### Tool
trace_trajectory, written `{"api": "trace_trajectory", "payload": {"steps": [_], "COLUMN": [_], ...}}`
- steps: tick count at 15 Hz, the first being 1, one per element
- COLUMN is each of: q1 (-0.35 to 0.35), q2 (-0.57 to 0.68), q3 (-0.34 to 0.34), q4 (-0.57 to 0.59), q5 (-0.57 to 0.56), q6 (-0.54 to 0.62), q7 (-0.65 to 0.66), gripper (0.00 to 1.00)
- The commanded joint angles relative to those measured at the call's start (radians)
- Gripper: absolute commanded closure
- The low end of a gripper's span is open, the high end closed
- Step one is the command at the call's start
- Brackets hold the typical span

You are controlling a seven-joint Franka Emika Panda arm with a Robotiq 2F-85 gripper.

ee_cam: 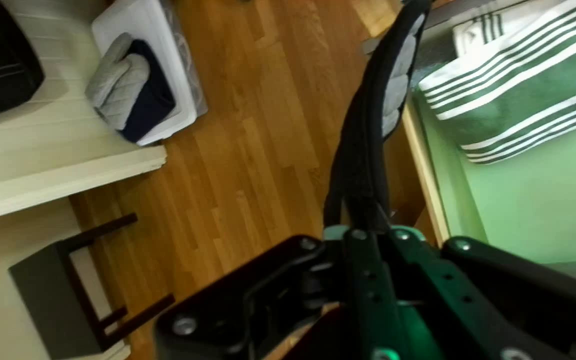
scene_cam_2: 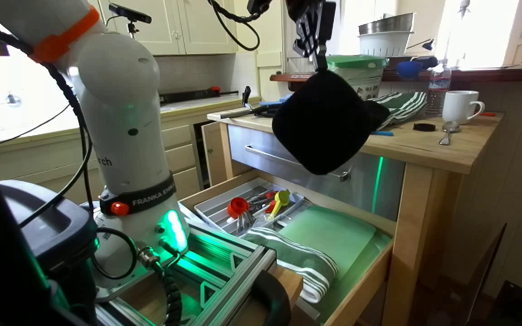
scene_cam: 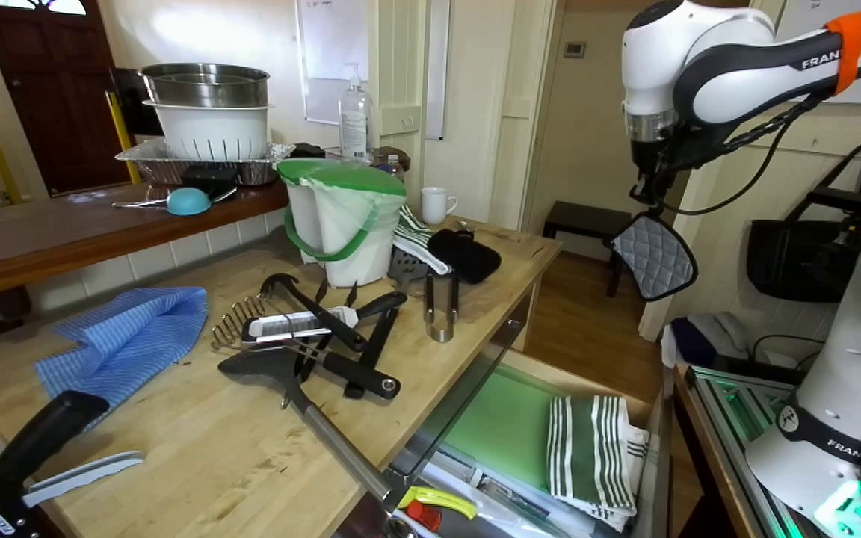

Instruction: Put the mat in the open drawer

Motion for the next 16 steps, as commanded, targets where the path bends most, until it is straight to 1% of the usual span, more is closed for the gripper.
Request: {"api": "trace_trajectory", "payload": {"steps": [1, 3, 5, 6, 7, 9, 12, 14, 16], "q1": [0.003, -0.002, -0.002, -0.001, -0.013, -0.031, -0.04, -0.047, -0.037], "q2": [0.017, 0.047, 0.056, 0.056, 0.066, 0.054, 0.024, 0.005, -0.021], "q3": [-0.022, -0.041, -0.043, -0.043, -0.027, -0.009, 0.006, 0.013, 0.005], "q4": [-0.01, -0.018, -0.018, -0.018, -0.02, -0.074, -0.162, -0.235, -0.317], "q5": [0.034, 0.069, 0.077, 0.078, 0.046, -0.011, -0.08, -0.118, -0.129], "q6": [0.021, 0.051, 0.055, 0.055, 0.06, 0.093, 0.093, 0.088, 0.11], "q7": [0.011, 0.013, 0.015, 0.017, 0.061, 0.139, 0.243, 0.332, 0.398], "gripper": [0.99, 0.99, 0.99, 0.99, 1.0, 1.0, 1.0, 1.0, 1.0]}}
